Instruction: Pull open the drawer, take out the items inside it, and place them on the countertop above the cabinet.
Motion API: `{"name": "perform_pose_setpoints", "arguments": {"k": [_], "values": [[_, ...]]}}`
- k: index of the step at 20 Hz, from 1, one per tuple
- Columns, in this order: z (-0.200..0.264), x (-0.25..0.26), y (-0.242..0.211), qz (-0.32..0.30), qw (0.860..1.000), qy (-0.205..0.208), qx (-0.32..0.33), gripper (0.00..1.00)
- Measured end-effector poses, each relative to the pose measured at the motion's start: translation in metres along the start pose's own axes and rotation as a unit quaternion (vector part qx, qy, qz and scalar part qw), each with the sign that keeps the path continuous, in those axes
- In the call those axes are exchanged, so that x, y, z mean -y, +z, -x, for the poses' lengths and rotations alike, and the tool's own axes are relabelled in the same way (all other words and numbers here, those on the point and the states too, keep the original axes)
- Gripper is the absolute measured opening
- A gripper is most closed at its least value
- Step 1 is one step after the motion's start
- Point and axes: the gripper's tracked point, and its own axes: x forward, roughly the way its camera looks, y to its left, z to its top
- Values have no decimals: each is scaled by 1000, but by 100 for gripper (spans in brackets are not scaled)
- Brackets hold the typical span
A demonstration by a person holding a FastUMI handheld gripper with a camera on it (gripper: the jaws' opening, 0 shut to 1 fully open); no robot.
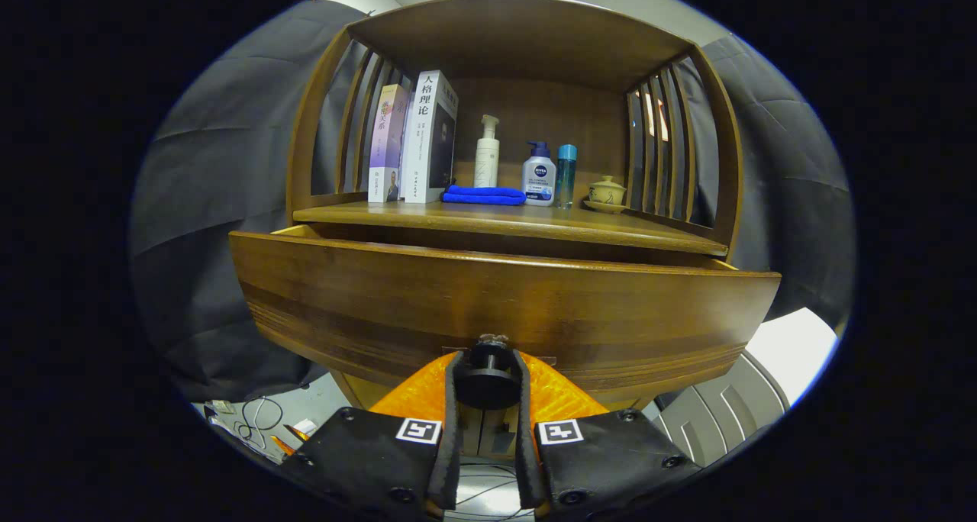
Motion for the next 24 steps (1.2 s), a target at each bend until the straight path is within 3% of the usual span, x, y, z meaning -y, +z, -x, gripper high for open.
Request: {"name": "perform_pose_setpoints", "arguments": {"k": [11, 24], "values": [[41, -8, -18, -10, 1000, 3, 6, 32], [86, -18, -35, -5, 999, 43, -1, 32]]}}
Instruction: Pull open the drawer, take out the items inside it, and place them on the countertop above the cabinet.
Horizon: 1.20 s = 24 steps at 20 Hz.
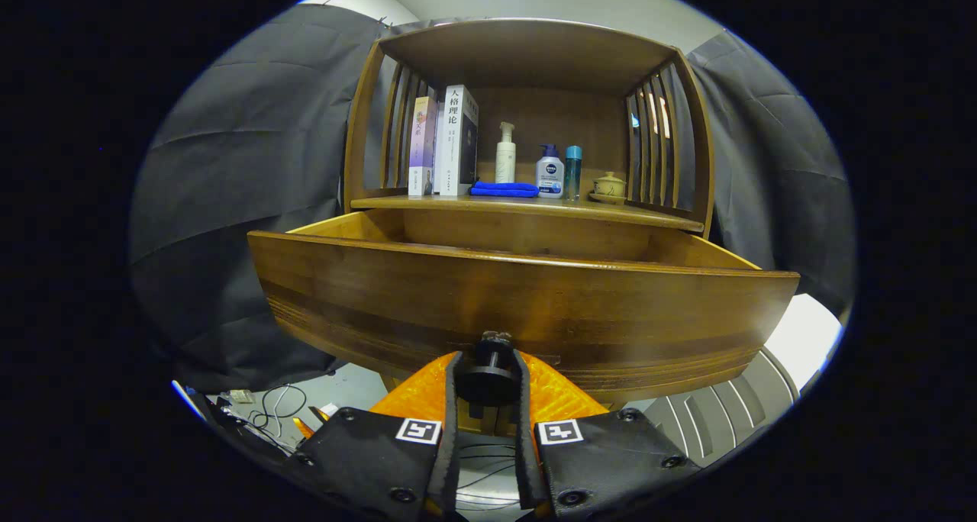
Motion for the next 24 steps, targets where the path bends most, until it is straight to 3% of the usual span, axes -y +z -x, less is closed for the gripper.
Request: {"name": "perform_pose_setpoints", "arguments": {"k": [7, 12, 17, 21, 24], "values": [[9, -3, -4, 6, 1000, 10, 2, 32], [11, -2, -4, -13, 999, 20, -24, 42], [32, 14, 24, -35, 999, 7, 9, 100], [48, 25, 73, -28, 998, 7, 51, 97], [44, 36, 96, -21, 999, 2, 40, 97]]}}
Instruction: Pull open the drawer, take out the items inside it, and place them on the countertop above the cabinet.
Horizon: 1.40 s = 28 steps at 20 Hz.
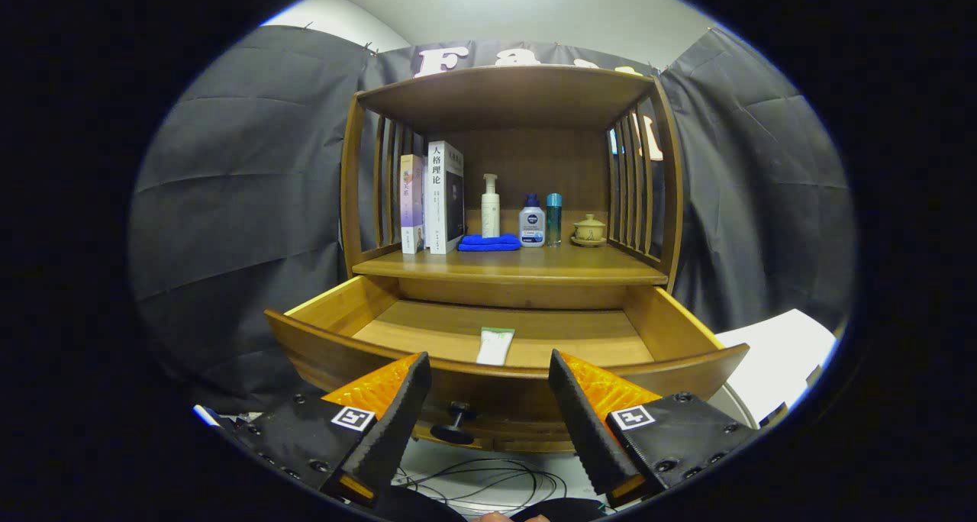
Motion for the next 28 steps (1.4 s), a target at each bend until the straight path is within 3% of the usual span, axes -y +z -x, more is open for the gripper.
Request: {"name": "perform_pose_setpoints", "arguments": {"k": [7, 11, 15, 20, 28], "values": [[-44, 19, 52, 22, 999, 1, -32, 97], [-82, 13, 57, 27, 994, 38, -98, 97], [-121, 3, 41, 27, 979, 73, -187, 97], [-156, 12, 24, 58, 961, 65, -262, 97], [-189, 6, -15, 29, 930, 70, -360, 97]]}}
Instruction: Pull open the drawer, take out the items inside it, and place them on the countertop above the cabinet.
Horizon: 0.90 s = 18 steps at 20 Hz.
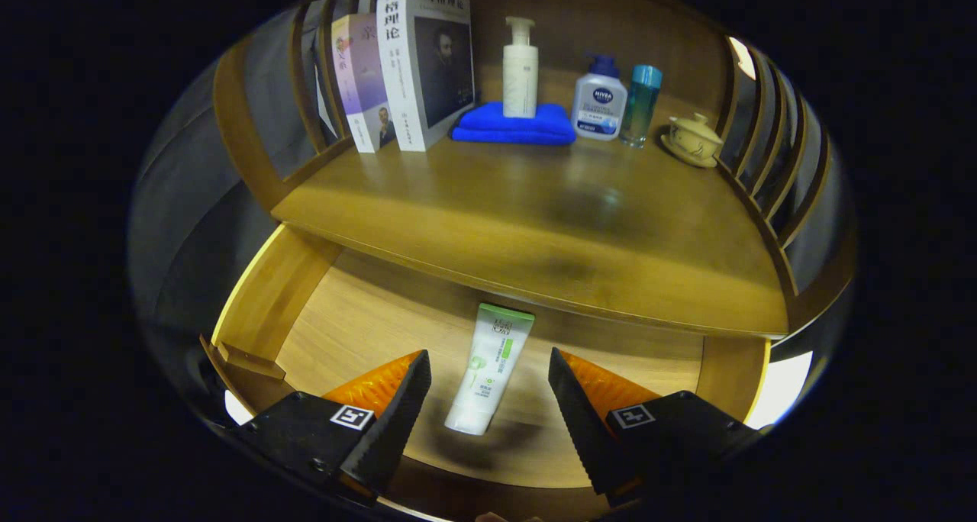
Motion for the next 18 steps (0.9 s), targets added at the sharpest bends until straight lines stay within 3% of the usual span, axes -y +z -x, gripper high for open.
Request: {"name": "perform_pose_setpoints", "arguments": {"k": [9, 14, 18], "values": [[-46, -6, -23, 23, 996, 2, -90, 98], [-59, -11, -39, 1, 990, 22, -138, 95], [-70, -5, -44, -1, 988, 14, -151, 66]]}}
